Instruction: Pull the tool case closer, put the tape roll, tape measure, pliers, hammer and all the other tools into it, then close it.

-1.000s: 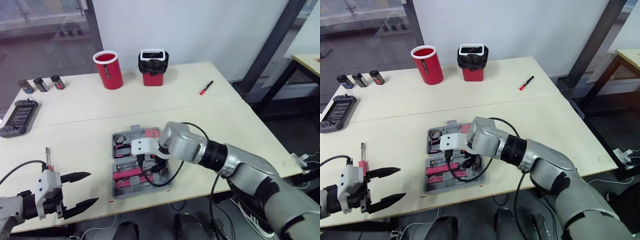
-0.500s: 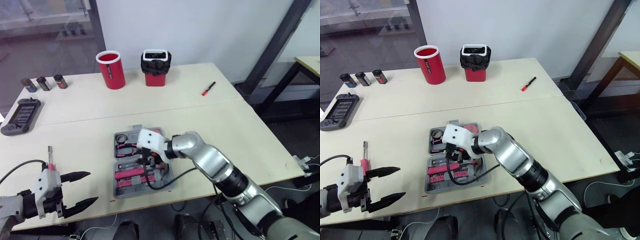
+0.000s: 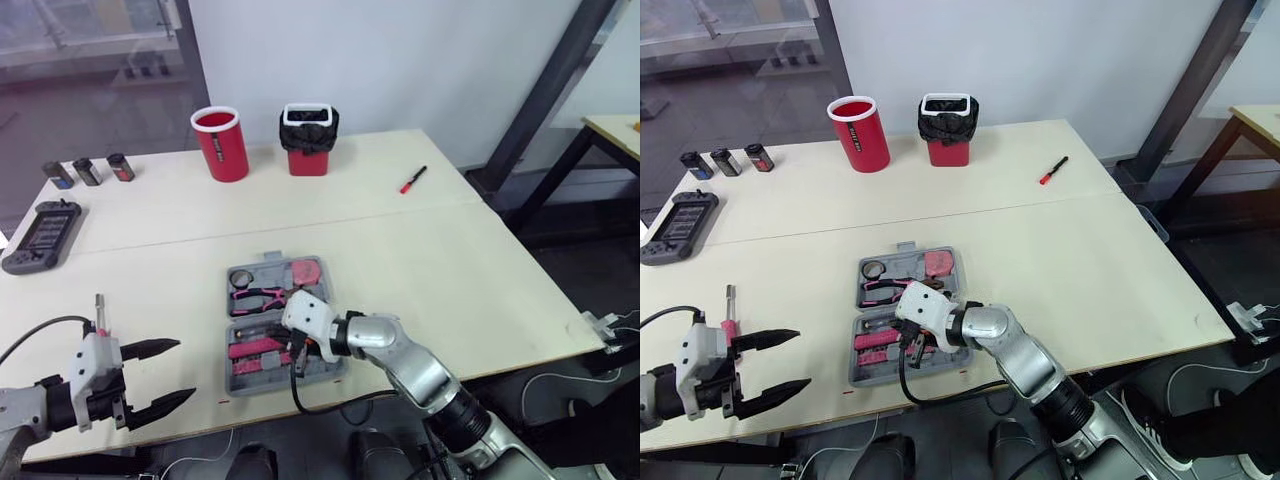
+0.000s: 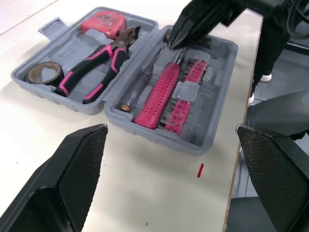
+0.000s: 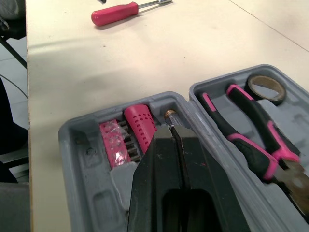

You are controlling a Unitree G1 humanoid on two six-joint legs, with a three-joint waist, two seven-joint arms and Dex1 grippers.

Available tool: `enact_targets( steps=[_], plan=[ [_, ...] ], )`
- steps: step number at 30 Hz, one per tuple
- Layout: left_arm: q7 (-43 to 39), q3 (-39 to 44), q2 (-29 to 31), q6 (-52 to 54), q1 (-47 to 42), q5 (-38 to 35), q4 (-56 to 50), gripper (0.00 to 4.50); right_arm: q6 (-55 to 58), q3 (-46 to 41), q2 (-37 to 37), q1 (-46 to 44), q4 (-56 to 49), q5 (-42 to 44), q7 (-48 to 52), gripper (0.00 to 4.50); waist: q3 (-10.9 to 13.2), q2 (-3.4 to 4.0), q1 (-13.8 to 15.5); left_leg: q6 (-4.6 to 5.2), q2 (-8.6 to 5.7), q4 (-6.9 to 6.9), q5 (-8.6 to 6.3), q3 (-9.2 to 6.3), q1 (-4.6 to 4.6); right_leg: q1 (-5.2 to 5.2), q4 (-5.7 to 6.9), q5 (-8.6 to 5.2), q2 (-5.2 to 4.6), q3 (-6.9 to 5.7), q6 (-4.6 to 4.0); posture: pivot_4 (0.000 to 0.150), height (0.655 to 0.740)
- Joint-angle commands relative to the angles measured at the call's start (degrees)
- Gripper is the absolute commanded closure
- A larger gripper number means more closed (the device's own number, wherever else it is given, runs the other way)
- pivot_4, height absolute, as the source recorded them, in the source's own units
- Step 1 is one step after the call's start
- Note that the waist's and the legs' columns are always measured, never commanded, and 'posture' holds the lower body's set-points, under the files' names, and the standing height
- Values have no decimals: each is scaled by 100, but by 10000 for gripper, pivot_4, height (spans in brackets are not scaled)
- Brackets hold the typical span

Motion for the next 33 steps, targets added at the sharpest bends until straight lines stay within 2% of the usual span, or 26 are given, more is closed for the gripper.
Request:
enact_targets(
  steps=[1,9,14,16,18,24,27,33],
  plan=[
    [-16,90,2,-69,75,-20,-26,0,-247,44,97,78,189,-92,-48,44813,-1,-2,0,0,0,0,0,0,0,0,-2,0,0,0,0,1500,7387],
    [-13,159,42,-96,139,-27,-30,0,192,237,95,35,1170,-667,-319,44813,-5,-7,-13,0,0,-2,0,0,8,3,0,1,0,0,-1,1500,7387],
    [-63,196,91,-97,144,-39,-14,0,1093,310,36,177,1425,-605,-120,44813,-30,-11,-11,-2,1,-16,-2,-6,90,61,-6,-9,4,1,10,1500,7387],
    [-81,200,101,-106,144,-37,-1,0,1391,254,73,224,1399,-498,-95,44813,-73,-3,-6,-3,2,-22,-3,-7,101,53,-14,-11,2,0,12,1500,7387],
    [-95,205,102,-112,149,-37,5,0,1109,324,2,255,1244,-487,31,44813,-108,-9,2,-4,2,-23,-3,-8,102,53,-18,-12,-1,0,12,1500,7387],
    [-146,206,121,-121,116,-34,42,0,120,-217,168,354,283,195,405,44813,-113,-6,-2,-7,0,-32,-5,2,78,50,-58,-12,-12,-4,12,1500,7387],
    [-164,192,131,-124,78,-30,72,0,-102,-368,236,292,334,195,303,44813,-120,-19,-12,-4,0,-33,-3,3,20,20,-55,4,-6,-4,-8,1500,7387],
    [-177,152,126,-131,30,-19,100,0,-67,-326,284,200,733,-71,64,44813,-122,-26,-1,-3,1,-31,-3,1,5,-14,-18,-2,-1,-4,-3,1500,7387]
  ],
)
